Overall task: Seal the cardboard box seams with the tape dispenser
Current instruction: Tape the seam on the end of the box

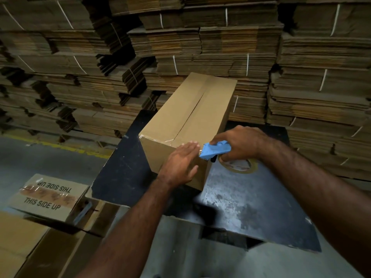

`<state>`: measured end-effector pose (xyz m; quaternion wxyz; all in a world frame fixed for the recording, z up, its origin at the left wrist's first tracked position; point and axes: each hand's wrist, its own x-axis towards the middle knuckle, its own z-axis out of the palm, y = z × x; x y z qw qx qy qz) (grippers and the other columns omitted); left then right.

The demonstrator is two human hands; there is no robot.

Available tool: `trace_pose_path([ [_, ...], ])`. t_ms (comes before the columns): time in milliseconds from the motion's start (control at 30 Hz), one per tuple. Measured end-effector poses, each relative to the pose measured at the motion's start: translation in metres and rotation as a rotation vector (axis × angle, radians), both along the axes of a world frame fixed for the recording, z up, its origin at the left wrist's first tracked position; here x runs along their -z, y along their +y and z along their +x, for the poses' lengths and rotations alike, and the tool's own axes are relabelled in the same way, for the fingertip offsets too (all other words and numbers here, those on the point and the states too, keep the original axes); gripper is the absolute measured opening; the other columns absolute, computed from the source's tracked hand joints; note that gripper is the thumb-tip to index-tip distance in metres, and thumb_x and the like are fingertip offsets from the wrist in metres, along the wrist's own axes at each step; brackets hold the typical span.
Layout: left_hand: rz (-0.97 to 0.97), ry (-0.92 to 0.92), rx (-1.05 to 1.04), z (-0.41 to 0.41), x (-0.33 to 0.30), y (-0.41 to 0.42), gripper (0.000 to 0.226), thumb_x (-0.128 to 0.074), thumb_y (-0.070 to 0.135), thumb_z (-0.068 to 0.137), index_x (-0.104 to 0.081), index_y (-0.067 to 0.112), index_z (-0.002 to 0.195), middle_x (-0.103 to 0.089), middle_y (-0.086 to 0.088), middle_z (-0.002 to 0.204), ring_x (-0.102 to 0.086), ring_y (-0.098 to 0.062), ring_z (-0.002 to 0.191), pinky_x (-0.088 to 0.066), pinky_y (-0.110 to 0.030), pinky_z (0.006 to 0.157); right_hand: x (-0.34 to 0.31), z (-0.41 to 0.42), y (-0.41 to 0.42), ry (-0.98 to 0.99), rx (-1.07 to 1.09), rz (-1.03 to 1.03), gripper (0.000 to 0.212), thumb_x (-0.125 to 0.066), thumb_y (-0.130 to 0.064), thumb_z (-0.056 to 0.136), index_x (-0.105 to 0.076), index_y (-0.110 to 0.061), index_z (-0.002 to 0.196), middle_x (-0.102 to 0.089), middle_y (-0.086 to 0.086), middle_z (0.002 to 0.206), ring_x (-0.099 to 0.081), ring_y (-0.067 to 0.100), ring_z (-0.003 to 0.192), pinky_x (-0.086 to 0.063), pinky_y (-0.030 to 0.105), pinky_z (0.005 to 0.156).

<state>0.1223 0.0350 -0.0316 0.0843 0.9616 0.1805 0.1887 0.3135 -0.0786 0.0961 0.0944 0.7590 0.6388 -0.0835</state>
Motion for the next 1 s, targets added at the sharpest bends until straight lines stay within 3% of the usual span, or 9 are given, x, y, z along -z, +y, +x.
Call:
trace_pose_path([
  [167, 0.013, -0.010, 0.007, -0.001, 0.003, -0.007, 0.077, -0.072, 0.015, 0.080, -0.040, 0.009, 0.149, -0.044, -0.010, 0.153, -0.038, -0.026, 0.143, -0.022, -0.043, 0.121, 0.006, 0.001, -0.006, 0.008, 0.003, 0.024, 0.062, -0.065, -0.058, 0.076, -0.044, -0.052, 0.135, -0.061, -0.012, 0.122, -0.057, 0.014, 0.106, -0.052, 0.040, 0.081],
  [367, 0.000, 0.007, 0.010, -0.001, 0.005, 0.000, 0.079, -0.069, 0.007, 0.077, -0.040, 0.012, 0.150, -0.042, -0.007, 0.155, -0.036, -0.023, 0.144, -0.018, -0.039, 0.122, 0.021, 0.016, -0.037, 0.113, -0.004, 0.121, 0.064, -0.064, -0.057, 0.080, -0.042, -0.049, 0.140, -0.062, -0.003, 0.116, -0.058, 0.017, 0.101, -0.051, 0.036, 0.078],
  [500, -0.002, -0.011, -0.013, 0.001, 0.004, -0.006, 0.071, -0.067, 0.014, 0.083, -0.042, 0.015, 0.149, -0.044, -0.004, 0.154, -0.037, -0.020, 0.143, -0.020, -0.037, 0.122, 0.042, 0.028, -0.072, 0.120, 0.092, 0.130, 0.062, -0.061, -0.057, 0.084, -0.038, -0.052, 0.141, -0.057, -0.005, 0.103, -0.047, 0.010, 0.087, -0.040, 0.028, 0.072],
  [600, -0.032, -0.021, -0.043, 0.001, 0.000, -0.011, 0.065, -0.064, 0.020, 0.085, -0.045, 0.015, 0.148, -0.046, -0.004, 0.152, -0.039, -0.020, 0.143, -0.018, -0.035, 0.121, 0.047, 0.024, -0.071, 0.128, 0.088, 0.119, 0.063, -0.058, -0.059, 0.085, -0.036, -0.051, 0.143, -0.045, -0.010, 0.098, -0.043, 0.010, 0.089, -0.045, 0.032, 0.075],
  [700, -0.106, -0.026, -0.088, 0.001, -0.006, -0.019, 0.060, -0.057, 0.028, 0.086, -0.049, 0.015, 0.144, -0.049, -0.004, 0.149, -0.041, -0.019, 0.141, -0.018, -0.033, 0.120, 0.054, 0.020, -0.072, 0.134, 0.103, 0.127, 0.064, -0.057, -0.061, 0.085, -0.035, -0.050, 0.144, -0.045, -0.009, 0.100, -0.044, 0.011, 0.091, -0.048, 0.034, 0.078],
  [800, -0.109, -0.068, -0.201, 0.014, -0.015, -0.028, 0.043, -0.052, 0.042, 0.092, -0.064, 0.013, 0.122, -0.065, -0.005, 0.126, -0.057, -0.020, 0.119, -0.034, -0.038, 0.113, 0.061, 0.018, -0.070, 0.132, 0.125, 0.145, 0.064, -0.056, -0.063, 0.083, -0.035, -0.051, 0.142, -0.054, -0.004, 0.107, -0.054, 0.017, 0.098, -0.048, 0.034, 0.079],
  [900, -0.014, 0.033, -0.350, 0.032, -0.033, -0.040, 0.044, -0.046, 0.058, 0.094, -0.063, 0.018, 0.093, -0.065, 0.000, 0.089, -0.055, -0.016, 0.080, -0.050, -0.037, 0.085, 0.064, 0.013, -0.063, 0.110, 0.119, 0.167, 0.063, -0.056, -0.063, 0.082, -0.037, -0.050, 0.141, -0.058, -0.003, 0.109, -0.057, 0.018, 0.099, -0.046, 0.033, 0.076],
  [1000, -0.009, 0.126, -0.426, 0.040, -0.044, -0.050, 0.041, -0.054, 0.056, 0.093, -0.063, 0.017, 0.100, -0.065, -0.002, 0.093, -0.058, -0.020, 0.086, -0.052, -0.039, 0.084, 0.065, 0.010, -0.060, 0.081, 0.129, 0.191, 0.062, -0.056, -0.062, 0.081, -0.039, -0.050, 0.140, -0.061, -0.003, 0.113, -0.058, 0.019, 0.098, -0.048, 0.034, 0.076],
])
